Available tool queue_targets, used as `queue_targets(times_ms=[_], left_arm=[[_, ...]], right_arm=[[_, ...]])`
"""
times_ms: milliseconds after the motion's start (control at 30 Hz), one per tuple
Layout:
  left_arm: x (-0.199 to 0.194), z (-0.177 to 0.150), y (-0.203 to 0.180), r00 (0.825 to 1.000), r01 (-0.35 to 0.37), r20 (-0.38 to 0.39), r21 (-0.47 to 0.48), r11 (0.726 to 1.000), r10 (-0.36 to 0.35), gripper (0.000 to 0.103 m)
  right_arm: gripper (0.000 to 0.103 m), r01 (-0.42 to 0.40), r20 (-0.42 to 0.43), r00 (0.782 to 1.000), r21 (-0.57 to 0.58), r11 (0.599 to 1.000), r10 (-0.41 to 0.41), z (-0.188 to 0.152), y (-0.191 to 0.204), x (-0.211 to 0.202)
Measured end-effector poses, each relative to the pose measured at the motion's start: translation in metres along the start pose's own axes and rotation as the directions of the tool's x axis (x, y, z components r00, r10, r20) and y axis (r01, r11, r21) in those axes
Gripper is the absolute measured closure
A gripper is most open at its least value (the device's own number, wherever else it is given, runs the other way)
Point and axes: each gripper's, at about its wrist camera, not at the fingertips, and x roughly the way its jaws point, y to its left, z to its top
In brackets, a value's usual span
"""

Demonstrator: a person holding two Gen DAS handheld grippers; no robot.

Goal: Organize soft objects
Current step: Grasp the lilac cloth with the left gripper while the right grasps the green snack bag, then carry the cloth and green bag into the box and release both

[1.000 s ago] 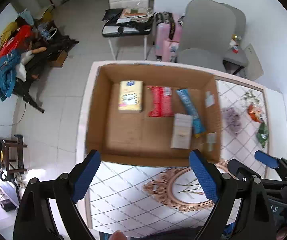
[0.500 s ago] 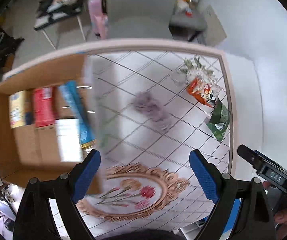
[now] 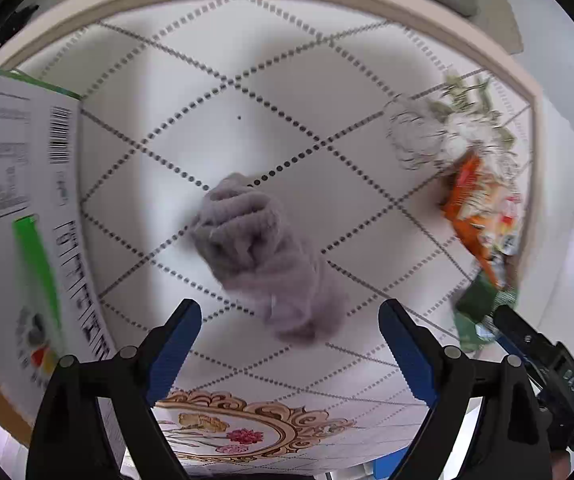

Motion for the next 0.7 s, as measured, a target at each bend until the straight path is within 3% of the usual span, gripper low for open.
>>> queue_targets(times_ms=[100,167,200,233,300,333,400,467,600,700], left_arm=[[0.013,0.005,0.001,1.000,-0.011,-0.021,-0.014,1.000,0.011,0.012],[0.021,0.007,0.000,0.999,-0.047,-0.019,-0.012,0.999,0.047,0.016],[0.024,0.007,-0.001,0.998,-0.055,-0.014,-0.002,0.998,0.055,0.019],[0.026,0.007,-0.002,0.998,-0.059,-0.015,0.004,0.998,0.059,0.028],[0.027,0.004,-0.006,0.997,-0.083,0.003,0.028,0.996,0.083,0.032],[0.027,0.002,-0.009,0.995,-0.097,0.018,0.044,0.994,0.096,0.039],[0.025,-0.001,-0.014,0.994,-0.107,0.035,0.070,0.992,0.105,0.049],[0.023,-0.005,-0.016,0.993,-0.110,0.051,0.081,0.991,0.107,0.055],[0.009,-0.024,-0.022,0.986,-0.134,0.114,0.114,0.984,0.121,0.055],[-0.008,-0.050,-0.030,0.985,-0.113,0.149,0.158,0.981,0.089,0.055]], right_arm=[[0.011,0.000,-0.017,1.000,0.012,1.000,0.000,0.005,0.000,0.009],[0.020,0.003,-0.029,1.000,0.014,1.000,-0.002,0.008,-0.001,0.013],[0.027,0.009,-0.033,0.999,0.015,1.000,-0.008,0.009,0.000,0.015],[0.035,0.012,-0.035,0.999,0.014,1.000,-0.012,0.009,0.000,0.017],[0.045,0.015,-0.039,0.999,0.013,1.000,-0.014,0.008,0.000,0.019],[0.056,0.032,-0.035,0.999,0.011,0.999,-0.032,0.007,0.001,0.020],[0.068,0.040,-0.029,0.999,0.008,0.999,-0.039,0.005,-0.001,0.020],[0.072,0.042,-0.026,0.999,-0.001,0.999,-0.042,0.000,0.001,0.018],[0.075,0.039,0.001,0.999,-0.031,0.999,-0.039,-0.015,0.005,0.008],[0.075,0.013,0.014,1.000,-0.065,0.998,-0.012,-0.034,0.013,-0.003]])
